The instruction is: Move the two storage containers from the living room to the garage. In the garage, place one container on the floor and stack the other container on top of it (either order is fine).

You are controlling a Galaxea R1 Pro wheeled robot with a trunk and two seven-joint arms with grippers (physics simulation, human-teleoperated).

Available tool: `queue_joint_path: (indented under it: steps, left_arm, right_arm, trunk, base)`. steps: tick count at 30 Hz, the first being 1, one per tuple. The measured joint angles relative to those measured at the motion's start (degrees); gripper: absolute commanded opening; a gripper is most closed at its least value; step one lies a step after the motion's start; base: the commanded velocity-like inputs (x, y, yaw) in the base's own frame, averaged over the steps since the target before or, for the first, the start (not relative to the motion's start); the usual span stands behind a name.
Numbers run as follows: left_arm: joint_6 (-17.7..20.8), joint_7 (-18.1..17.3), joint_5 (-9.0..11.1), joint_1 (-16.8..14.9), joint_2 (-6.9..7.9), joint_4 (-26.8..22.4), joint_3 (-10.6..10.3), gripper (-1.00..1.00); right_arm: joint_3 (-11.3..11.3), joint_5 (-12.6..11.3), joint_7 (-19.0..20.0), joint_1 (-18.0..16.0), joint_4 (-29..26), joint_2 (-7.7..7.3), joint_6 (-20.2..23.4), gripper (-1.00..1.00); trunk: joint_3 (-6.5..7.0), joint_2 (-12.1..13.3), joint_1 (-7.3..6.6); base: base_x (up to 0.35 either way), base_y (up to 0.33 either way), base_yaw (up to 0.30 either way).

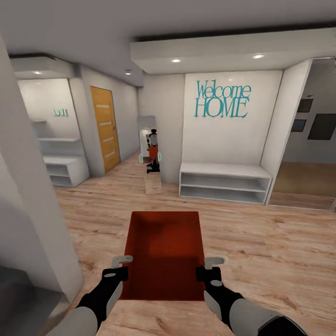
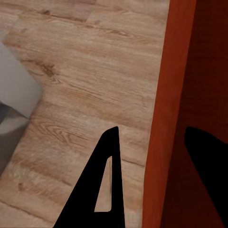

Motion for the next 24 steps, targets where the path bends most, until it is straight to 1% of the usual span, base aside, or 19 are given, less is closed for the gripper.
queue_joint_path:
  steps: [9, 24]
  left_arm:
    - [0.02, 0.01, -0.02, 0.01, 0.44, -0.02, 0.02, -1.00]
    - [0.02, 0.03, -0.06, 0.01, 0.52, -0.02, 0.03, -1.00]
  right_arm:
    - [-0.11, -0.02, 0.00, -0.05, 0.02, 0.01, -0.03, -1.00]
    - [-0.19, 0.01, 0.00, -0.02, 0.00, 0.01, -0.09, -1.00]
  trunk:
    - [0.04, 0.00, 0.00]
    - [0.04, 0.00, 0.00]
  base:
    - [0.322, 0.000, -0.020]
    - [0.322, 0.000, 0.000]
